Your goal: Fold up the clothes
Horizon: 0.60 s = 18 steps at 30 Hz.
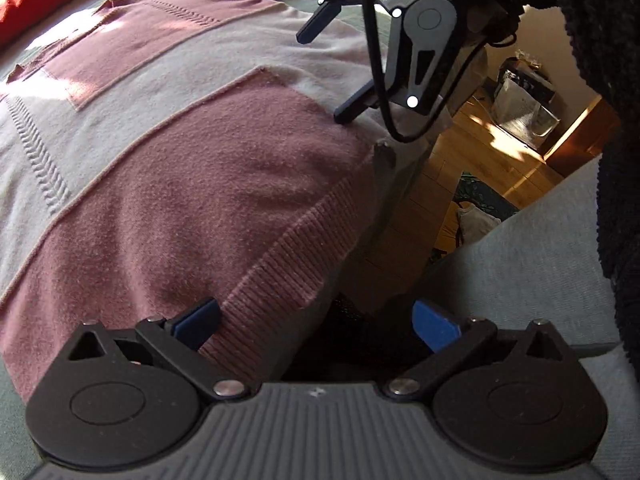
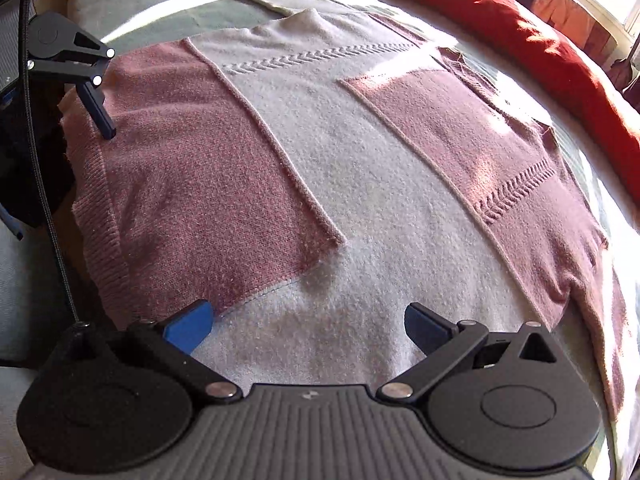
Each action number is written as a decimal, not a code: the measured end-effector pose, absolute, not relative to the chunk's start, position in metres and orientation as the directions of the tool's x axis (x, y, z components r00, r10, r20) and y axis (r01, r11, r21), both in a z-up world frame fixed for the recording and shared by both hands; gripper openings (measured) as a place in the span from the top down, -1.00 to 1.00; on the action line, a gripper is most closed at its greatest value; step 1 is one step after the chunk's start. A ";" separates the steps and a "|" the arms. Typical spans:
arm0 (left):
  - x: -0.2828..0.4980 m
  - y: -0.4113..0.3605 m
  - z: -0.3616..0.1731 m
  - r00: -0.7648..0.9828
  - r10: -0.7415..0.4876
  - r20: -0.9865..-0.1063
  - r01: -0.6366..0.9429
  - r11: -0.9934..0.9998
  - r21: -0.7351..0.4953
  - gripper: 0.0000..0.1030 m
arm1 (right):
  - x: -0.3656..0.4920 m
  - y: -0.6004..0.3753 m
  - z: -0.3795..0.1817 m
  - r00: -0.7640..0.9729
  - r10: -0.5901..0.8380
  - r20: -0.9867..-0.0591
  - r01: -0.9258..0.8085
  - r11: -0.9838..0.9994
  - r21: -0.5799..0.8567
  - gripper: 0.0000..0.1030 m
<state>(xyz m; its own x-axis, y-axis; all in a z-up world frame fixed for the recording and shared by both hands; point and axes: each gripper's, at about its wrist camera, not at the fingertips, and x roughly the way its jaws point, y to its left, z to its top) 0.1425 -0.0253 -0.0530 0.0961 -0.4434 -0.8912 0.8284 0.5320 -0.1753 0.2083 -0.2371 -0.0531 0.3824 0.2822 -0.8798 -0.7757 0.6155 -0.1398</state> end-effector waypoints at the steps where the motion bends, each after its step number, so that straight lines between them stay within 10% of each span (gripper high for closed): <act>1: 0.140 -0.026 -0.052 0.084 -0.443 -0.892 0.830 0.527 -0.184 -0.98 | 0.208 -0.239 -0.053 0.376 0.276 -0.884 -0.769 0.625 -0.132 -1.00; 18: 0.232 0.021 -0.049 0.267 -0.321 -0.909 0.590 0.800 -0.109 -0.98 | 0.226 -0.244 -0.065 0.331 0.306 -0.892 -0.704 0.710 -0.018 -1.00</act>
